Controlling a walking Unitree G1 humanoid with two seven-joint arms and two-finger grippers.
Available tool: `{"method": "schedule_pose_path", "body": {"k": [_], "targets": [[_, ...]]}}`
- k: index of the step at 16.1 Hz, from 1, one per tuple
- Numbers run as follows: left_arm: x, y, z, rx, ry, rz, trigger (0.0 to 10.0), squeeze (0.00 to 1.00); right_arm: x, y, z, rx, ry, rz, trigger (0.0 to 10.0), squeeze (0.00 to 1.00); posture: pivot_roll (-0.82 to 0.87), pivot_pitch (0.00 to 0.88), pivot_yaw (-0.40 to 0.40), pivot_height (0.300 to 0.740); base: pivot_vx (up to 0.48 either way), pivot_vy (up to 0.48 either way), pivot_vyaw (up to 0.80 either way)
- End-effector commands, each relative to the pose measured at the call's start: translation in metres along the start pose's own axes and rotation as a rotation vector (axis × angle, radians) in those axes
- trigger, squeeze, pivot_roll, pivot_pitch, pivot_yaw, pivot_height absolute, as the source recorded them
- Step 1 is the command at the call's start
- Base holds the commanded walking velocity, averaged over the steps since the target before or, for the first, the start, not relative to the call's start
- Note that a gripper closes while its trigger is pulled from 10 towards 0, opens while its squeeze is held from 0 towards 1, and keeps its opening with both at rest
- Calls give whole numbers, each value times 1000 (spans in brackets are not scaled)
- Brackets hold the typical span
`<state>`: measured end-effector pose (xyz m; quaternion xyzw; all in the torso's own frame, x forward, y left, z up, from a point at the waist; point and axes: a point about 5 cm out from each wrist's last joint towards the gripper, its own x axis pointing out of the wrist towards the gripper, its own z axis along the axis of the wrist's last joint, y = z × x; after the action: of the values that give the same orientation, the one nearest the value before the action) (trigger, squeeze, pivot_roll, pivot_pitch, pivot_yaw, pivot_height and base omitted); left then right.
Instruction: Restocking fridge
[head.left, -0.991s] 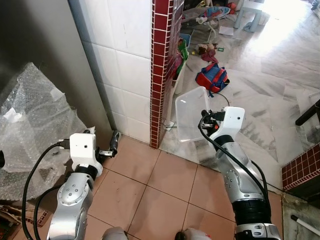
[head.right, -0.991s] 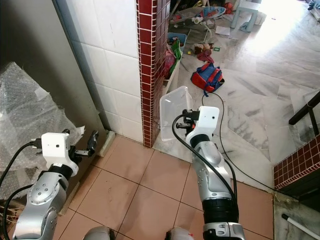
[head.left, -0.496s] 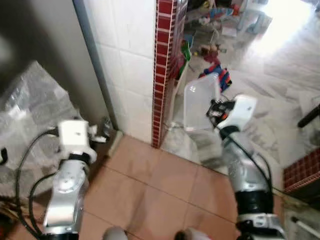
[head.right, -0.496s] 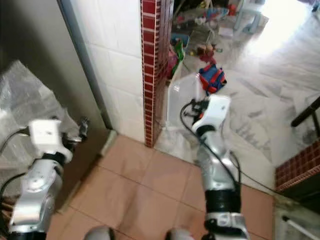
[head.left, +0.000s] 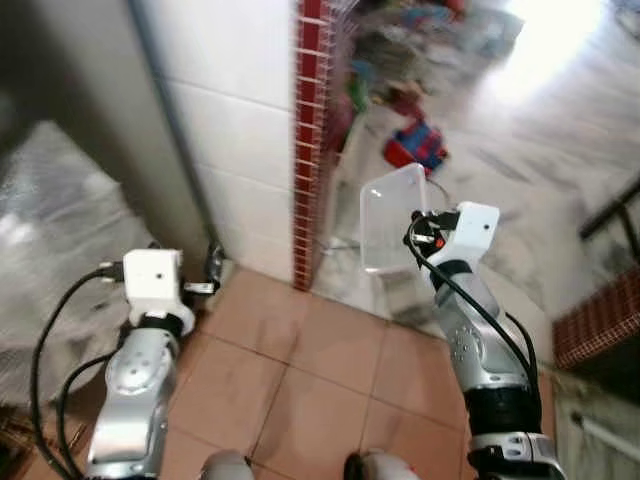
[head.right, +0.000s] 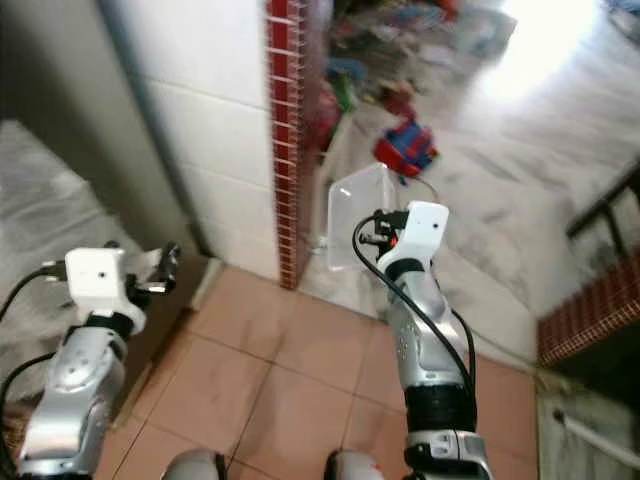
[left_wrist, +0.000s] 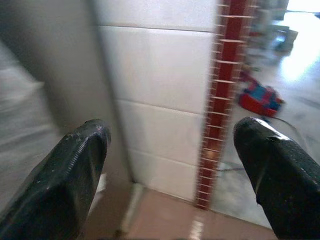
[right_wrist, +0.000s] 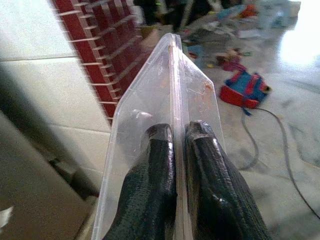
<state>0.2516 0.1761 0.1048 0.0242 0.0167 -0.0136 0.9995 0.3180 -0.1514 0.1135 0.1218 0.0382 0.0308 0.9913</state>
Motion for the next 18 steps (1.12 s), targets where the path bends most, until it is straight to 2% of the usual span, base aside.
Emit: {"method": "schedule_pose_path", "body": {"k": [1,5,15,18], "targets": [[0,-2,5,9,-10,-17,10000,0,0,1,-1,-1,-1,-7,10000,0,107,60,-21,740,0,0,0],[1,0,6,5,-1,-24,10000,0,-2,0,-5,5,10,-15,10000,0,108,63,-9,740,0,0,0],[4,2,8,7,5,-32,10000,0,-1,-2,-11,7,27,-29,10000,0,115,63,-5,740,-321,0,0],[6,4,10,12,2,-28,10000,0,0,2,-12,10,22,-20,10000,0,121,58,4,740,-319,0,0]]}}
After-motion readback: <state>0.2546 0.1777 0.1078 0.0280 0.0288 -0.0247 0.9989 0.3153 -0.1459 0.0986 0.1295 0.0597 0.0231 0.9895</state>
